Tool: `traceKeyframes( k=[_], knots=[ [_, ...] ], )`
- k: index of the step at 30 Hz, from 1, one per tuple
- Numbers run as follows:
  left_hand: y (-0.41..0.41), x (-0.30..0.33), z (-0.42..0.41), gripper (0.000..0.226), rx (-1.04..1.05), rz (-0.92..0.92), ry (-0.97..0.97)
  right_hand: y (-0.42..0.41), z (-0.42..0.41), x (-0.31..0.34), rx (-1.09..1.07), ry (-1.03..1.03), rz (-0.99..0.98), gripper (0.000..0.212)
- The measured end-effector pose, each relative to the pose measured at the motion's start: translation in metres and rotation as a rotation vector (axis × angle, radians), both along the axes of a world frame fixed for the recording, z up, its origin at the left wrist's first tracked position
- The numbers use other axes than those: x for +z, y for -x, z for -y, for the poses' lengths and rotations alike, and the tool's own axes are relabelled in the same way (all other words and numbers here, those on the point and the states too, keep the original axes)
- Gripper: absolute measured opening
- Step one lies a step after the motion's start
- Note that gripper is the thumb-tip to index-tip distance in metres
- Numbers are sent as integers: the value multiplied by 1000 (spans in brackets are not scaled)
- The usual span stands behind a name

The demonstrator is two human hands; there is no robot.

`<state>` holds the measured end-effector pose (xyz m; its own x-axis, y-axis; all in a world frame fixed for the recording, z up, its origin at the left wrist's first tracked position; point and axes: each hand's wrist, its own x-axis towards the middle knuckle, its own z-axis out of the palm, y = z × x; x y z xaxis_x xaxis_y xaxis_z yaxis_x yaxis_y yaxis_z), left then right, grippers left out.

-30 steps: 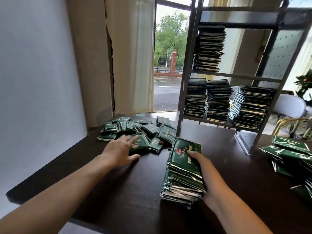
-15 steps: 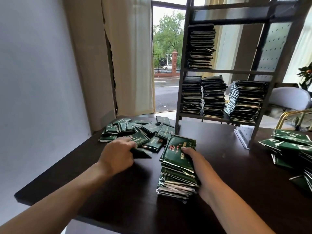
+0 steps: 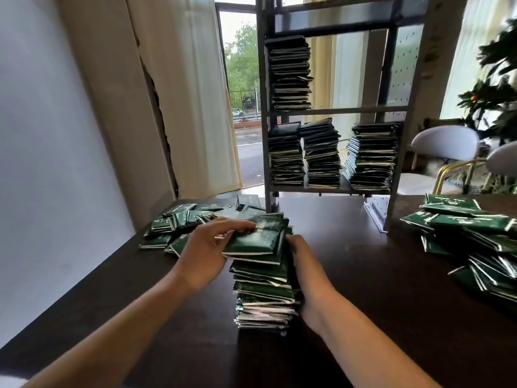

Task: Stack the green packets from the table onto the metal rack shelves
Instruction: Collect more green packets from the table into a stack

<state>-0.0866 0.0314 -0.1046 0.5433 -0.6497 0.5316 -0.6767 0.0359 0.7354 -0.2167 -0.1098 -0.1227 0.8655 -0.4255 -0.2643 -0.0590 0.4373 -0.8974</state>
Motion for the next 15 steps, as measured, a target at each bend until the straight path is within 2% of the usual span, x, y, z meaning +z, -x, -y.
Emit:
traceKeyframes(
  k=[3,6,7,9,11,13,15],
  knots=[
    [8,-10,4,57,44,-213,46,3,1,3,-8,-32,23,50],
    [18,-2,4,33,46,-457,95,6,-2,9,-11,-12,29,52],
    [19,-2,3,39,32,-523,66,4,-4,10,-21,4,22,55],
    [26,-6,2,60,0,-644,-30,10,-11,10,-54,48,41,80],
    [38,-10,6,59,-48,-799,-111,3,-15,5,-59,33,48,103],
    [50,-12,9,55,-61,-854,-168,-3,-23,11,-31,86,39,94],
    [57,-14,11,41,-52,-872,-156,-4,-24,12,-42,141,53,58]
  ],
)
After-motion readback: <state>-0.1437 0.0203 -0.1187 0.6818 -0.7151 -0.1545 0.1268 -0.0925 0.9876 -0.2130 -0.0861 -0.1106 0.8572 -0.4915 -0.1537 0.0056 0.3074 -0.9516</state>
